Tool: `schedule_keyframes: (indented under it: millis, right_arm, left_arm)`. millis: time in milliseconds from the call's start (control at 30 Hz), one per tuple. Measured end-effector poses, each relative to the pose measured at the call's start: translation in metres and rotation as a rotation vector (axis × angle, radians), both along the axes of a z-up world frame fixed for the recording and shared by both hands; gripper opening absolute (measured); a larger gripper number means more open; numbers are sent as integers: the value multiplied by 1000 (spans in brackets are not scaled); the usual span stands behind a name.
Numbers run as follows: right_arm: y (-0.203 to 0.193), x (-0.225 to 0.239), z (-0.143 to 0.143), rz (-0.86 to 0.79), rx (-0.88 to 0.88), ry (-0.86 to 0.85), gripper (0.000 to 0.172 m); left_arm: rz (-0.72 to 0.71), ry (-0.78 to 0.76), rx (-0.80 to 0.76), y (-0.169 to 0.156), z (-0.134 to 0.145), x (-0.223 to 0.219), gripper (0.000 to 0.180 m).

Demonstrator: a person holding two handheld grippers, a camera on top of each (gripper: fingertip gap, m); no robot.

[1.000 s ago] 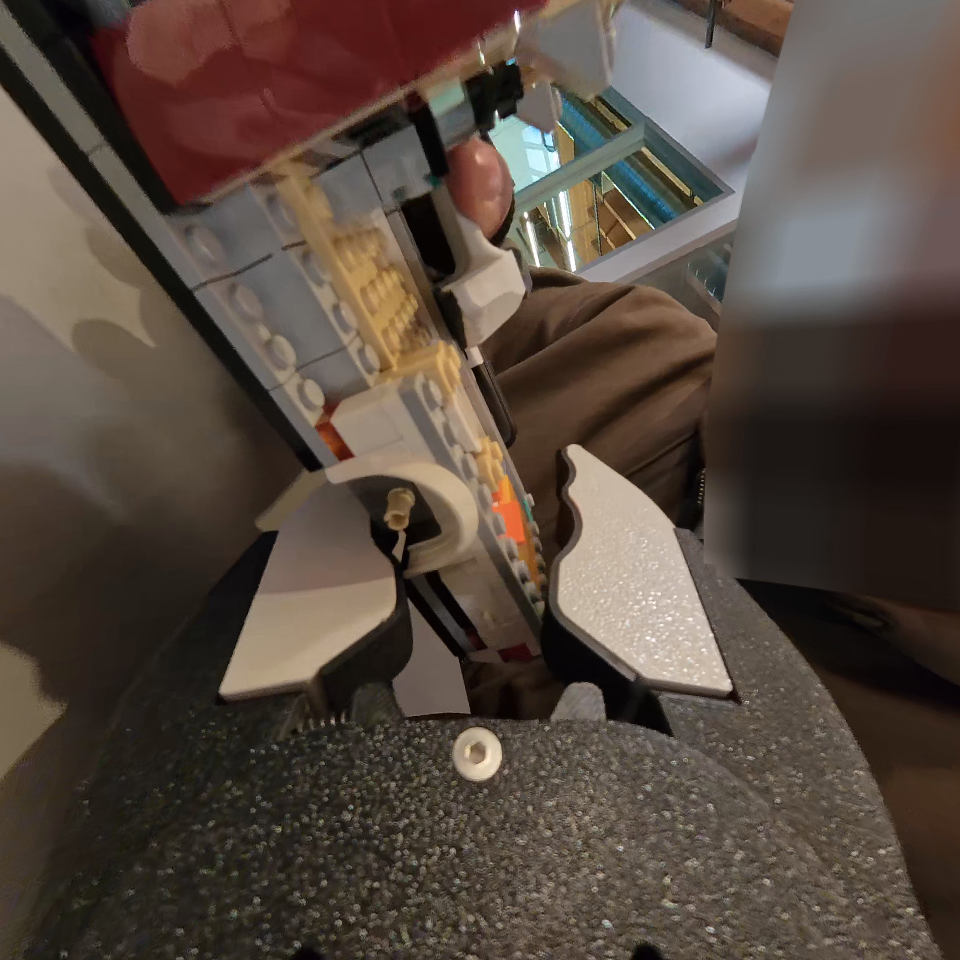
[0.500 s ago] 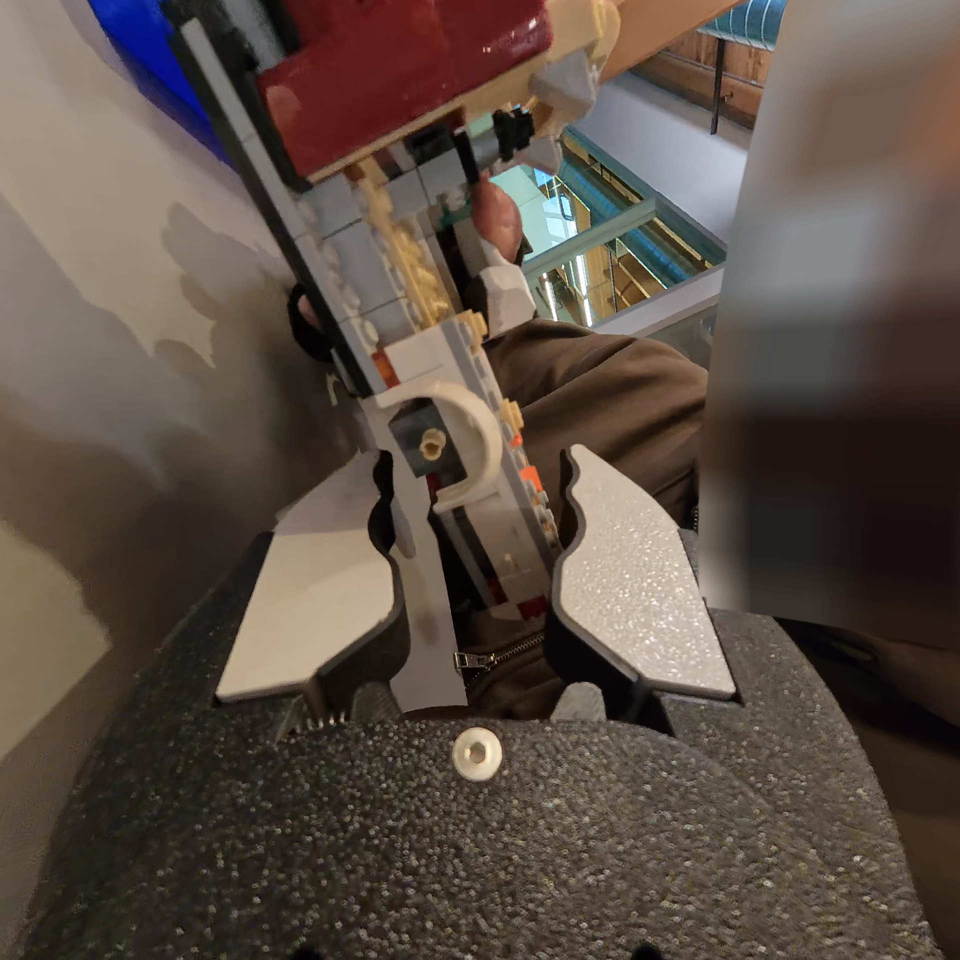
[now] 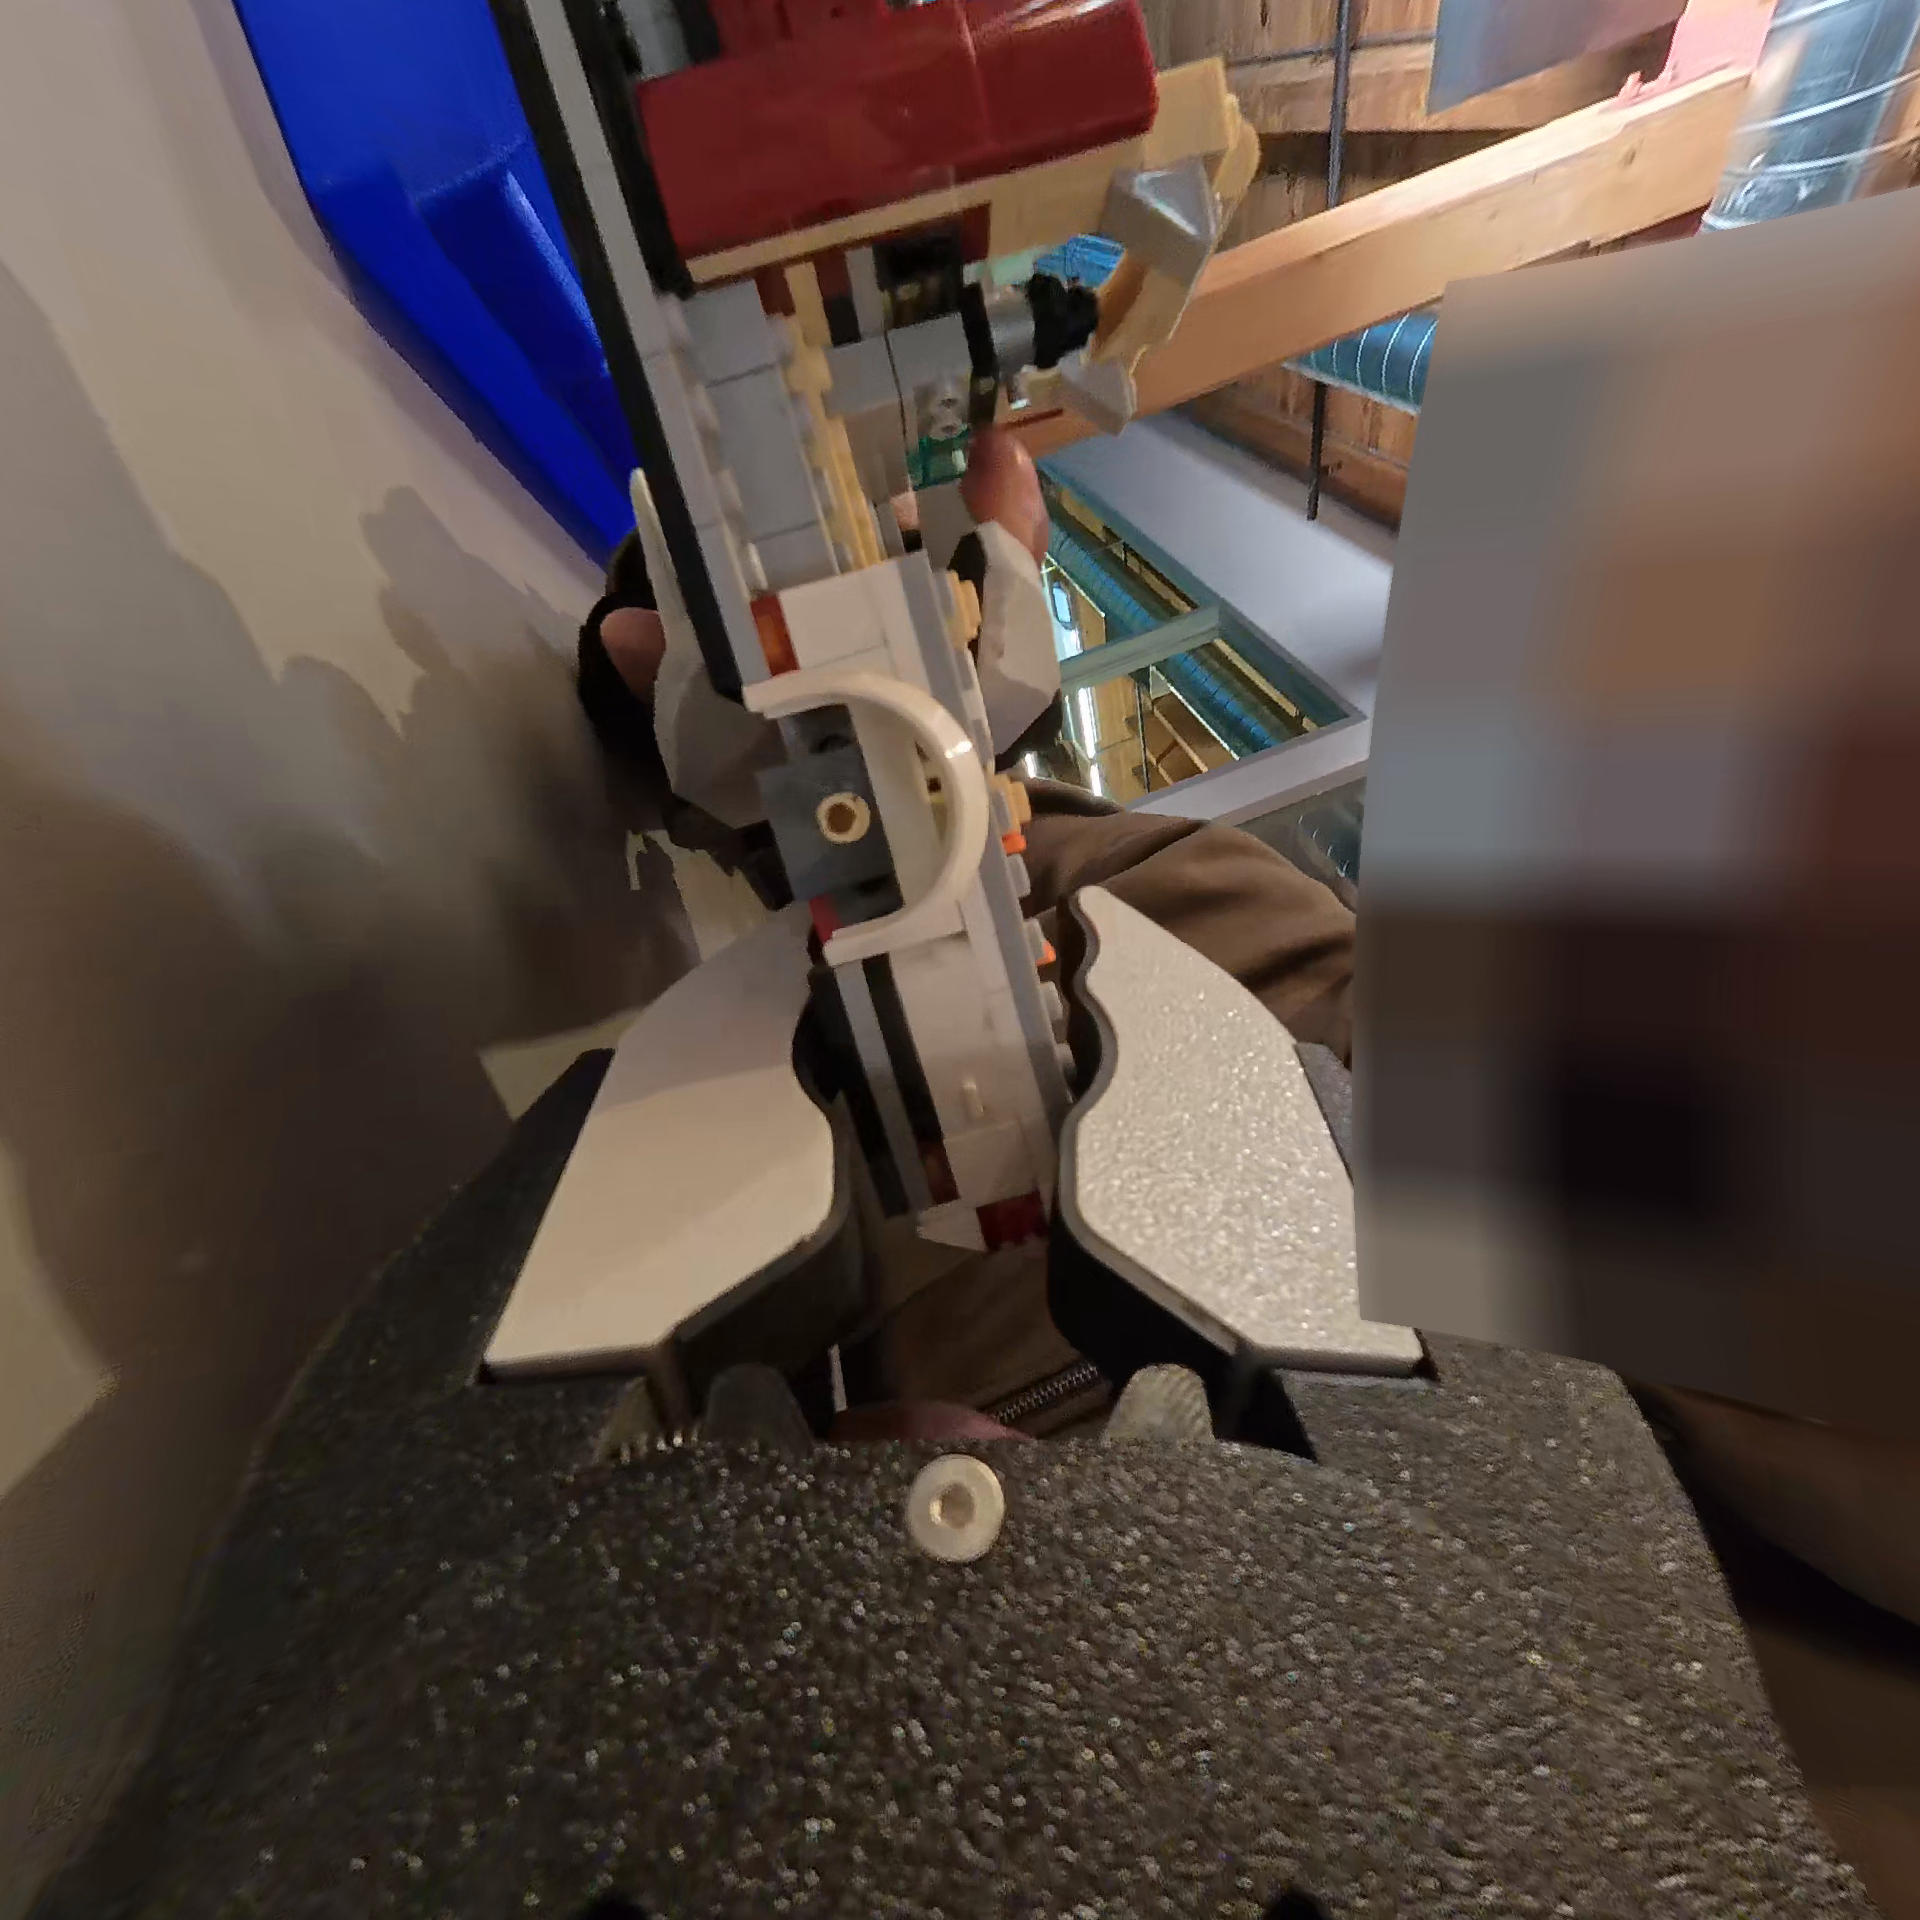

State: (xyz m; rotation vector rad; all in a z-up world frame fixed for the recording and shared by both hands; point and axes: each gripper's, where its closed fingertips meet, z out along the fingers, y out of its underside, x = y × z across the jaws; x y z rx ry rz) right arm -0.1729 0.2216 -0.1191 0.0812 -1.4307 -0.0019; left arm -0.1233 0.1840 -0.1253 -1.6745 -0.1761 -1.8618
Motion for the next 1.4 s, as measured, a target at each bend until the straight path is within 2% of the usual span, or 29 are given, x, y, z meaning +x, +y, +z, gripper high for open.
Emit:
schedule_keyframes:
  millis: [100,200,367,500,733,933,1033,1400]
  right_arm:
    - [0,0,-3,2,23,-16,31]
    - [-3,3,-6,32,35,-56,40]
    - [-8,14,-24,105,-37,-271,53]
    - [-11,14,-33,80,-123,-408,61]
    - [-11,14,-37,24,-142,-509,71]
    - [-18,15,-35,11,-139,-572,73]
    - [-19,14,-40,-1,-131,-601,69]
    - [-18,12,-40,-1,-118,-554,62]
  left_arm:
    - [10,-12,-12,2,-2,1,39]
    - [15,-6,-28,3,-7,2,39]
    - [73,17,-49,9,-12,-6,38]
    - [92,69,-43,10,-15,-5,38]
    - [96,108,-36,10,-18,0,39]
    - [76,88,-37,8,-17,7,39]
    - [71,96,-25,7,-16,11,39]
    - [82,122,-18,7,-17,12,39]
